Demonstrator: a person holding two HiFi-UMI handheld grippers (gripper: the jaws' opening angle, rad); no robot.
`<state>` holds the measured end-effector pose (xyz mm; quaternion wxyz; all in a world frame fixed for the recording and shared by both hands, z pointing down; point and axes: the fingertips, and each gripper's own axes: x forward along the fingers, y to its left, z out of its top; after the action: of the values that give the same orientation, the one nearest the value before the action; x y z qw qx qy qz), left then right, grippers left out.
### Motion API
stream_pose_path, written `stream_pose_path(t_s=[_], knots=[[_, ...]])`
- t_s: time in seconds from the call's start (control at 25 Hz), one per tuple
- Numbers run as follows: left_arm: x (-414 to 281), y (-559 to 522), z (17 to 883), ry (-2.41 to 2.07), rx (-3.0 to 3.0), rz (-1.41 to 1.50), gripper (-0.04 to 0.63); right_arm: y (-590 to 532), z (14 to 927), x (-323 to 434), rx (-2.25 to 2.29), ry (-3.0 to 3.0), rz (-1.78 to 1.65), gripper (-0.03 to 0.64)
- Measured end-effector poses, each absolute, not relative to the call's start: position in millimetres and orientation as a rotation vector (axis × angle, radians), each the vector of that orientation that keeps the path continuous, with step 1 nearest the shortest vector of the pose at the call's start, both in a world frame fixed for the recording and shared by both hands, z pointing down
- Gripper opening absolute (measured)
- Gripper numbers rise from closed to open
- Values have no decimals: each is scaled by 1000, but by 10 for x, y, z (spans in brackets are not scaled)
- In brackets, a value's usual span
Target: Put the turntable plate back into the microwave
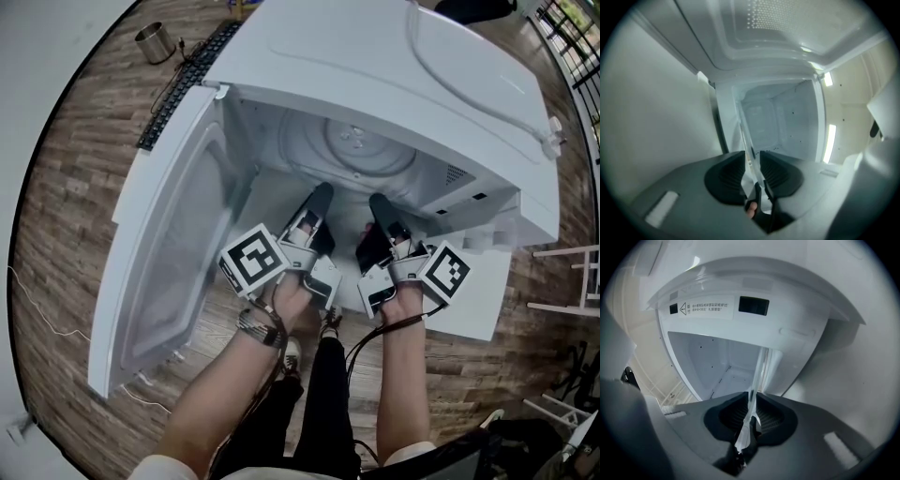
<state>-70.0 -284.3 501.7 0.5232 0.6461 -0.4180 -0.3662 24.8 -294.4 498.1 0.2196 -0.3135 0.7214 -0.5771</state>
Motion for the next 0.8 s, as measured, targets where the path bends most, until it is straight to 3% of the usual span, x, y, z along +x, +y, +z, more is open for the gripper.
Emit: stream_pose_path(t_s=[0.2, 0.8], knots=[[-729, -2802, 5048, -1042, 1573, -832, 81, -2943, 4976, 225, -864, 2010, -1591, 55], [-715, -2972, 4871, -1022, 1595, -864, 80, -3099, 4864, 236, -871, 2025, -1555, 67]])
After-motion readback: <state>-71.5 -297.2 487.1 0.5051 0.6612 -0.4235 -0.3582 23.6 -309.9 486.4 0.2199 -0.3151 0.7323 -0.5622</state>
